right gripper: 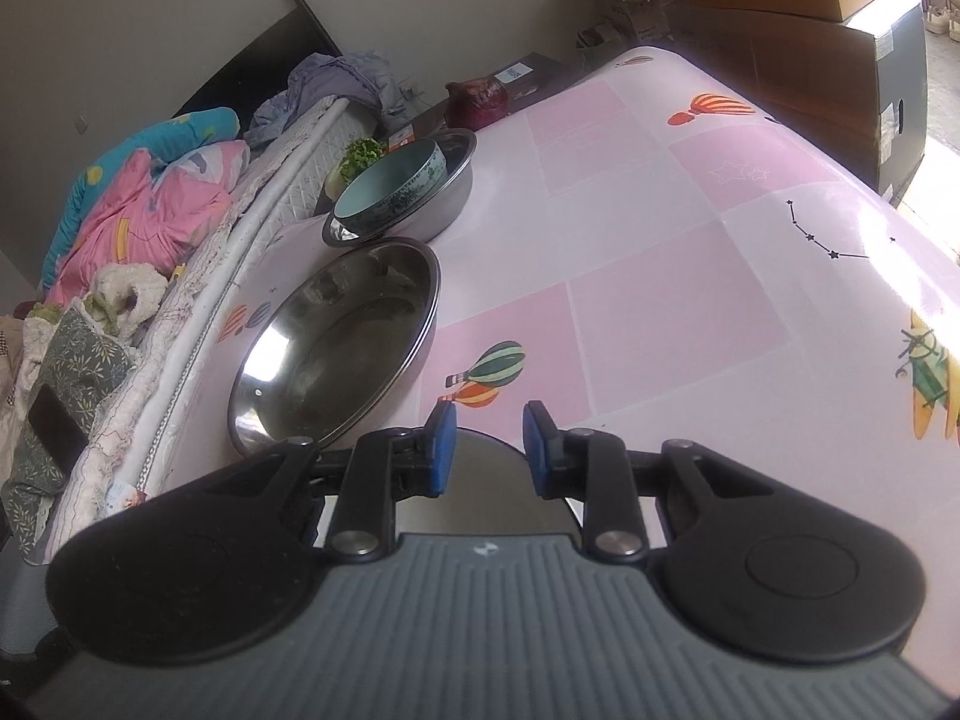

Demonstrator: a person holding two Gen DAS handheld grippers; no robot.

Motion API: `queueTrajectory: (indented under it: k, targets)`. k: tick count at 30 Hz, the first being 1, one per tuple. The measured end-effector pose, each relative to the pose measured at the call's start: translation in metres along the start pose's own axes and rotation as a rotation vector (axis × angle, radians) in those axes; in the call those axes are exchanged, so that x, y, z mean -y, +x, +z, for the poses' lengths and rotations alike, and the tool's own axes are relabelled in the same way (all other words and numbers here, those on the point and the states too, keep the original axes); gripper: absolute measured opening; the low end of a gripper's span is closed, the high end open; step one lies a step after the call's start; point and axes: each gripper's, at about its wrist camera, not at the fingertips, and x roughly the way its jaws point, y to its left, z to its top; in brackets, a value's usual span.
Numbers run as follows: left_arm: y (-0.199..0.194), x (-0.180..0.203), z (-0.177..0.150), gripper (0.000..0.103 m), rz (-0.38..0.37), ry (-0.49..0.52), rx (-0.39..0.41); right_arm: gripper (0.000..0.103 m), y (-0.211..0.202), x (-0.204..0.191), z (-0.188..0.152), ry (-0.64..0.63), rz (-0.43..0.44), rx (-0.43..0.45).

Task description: Organize plates and bowls

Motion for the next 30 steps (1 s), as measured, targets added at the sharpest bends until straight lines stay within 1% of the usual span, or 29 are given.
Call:
queueTrajectory:
  k: [2, 5, 8, 9, 10, 11, 15, 18, 20, 24, 25, 27, 28, 30]
  targets:
    - [-0.006, 0.004, 0.001, 0.041, 0.001, 0.030, 0.024, 0.025, -0.008, 0.004, 0.001, 0.007, -0.004, 0.017]
    - [-0.019, 0.010, 0.003, 0.053, -0.010, 0.070, 0.076, 0.028, -0.023, 0.013, 0.000, 0.028, 0.001, 0.025]
    - [-0.028, 0.014, 0.002, 0.059, -0.002, 0.079, 0.106, 0.034, -0.035, 0.023, -0.007, 0.056, -0.003, 0.017]
    - [-0.030, 0.014, 0.001, 0.062, 0.006, 0.076, 0.104, 0.037, -0.038, 0.028, -0.011, 0.075, -0.001, 0.008]
    - [-0.030, 0.014, 0.000, 0.062, 0.011, 0.072, 0.100, 0.040, -0.041, 0.033, -0.017, 0.098, 0.004, -0.003]
    - [-0.030, 0.012, -0.001, 0.063, 0.017, 0.065, 0.085, 0.040, -0.044, 0.036, -0.022, 0.115, 0.003, -0.011]
    - [-0.026, 0.001, -0.008, 0.063, 0.039, 0.009, 0.004, 0.041, -0.053, 0.044, -0.043, 0.153, -0.013, -0.030]
    - [-0.026, -0.008, -0.014, 0.063, 0.045, -0.032, -0.031, 0.041, -0.058, 0.046, -0.058, 0.168, -0.014, -0.045]
    - [-0.026, -0.011, -0.017, 0.063, 0.060, -0.039, -0.047, 0.041, -0.058, 0.043, -0.067, 0.168, -0.011, -0.062]
    - [-0.023, -0.014, -0.022, 0.059, 0.057, -0.052, -0.071, 0.040, -0.056, 0.035, -0.080, 0.151, -0.003, -0.074]
    - [-0.022, -0.014, -0.023, 0.057, 0.055, -0.056, -0.077, 0.038, -0.055, 0.034, -0.081, 0.153, 0.003, -0.077]
    - [-0.017, -0.015, -0.023, 0.041, 0.050, -0.065, -0.098, 0.035, -0.052, 0.032, -0.081, 0.155, 0.013, -0.087]
    - [-0.015, -0.015, -0.024, 0.038, 0.047, -0.068, -0.110, 0.031, -0.051, 0.029, -0.081, 0.149, 0.014, -0.093]
    - [-0.011, -0.016, -0.025, 0.032, 0.026, -0.080, -0.118, 0.030, -0.049, 0.025, -0.080, 0.134, 0.006, -0.093]
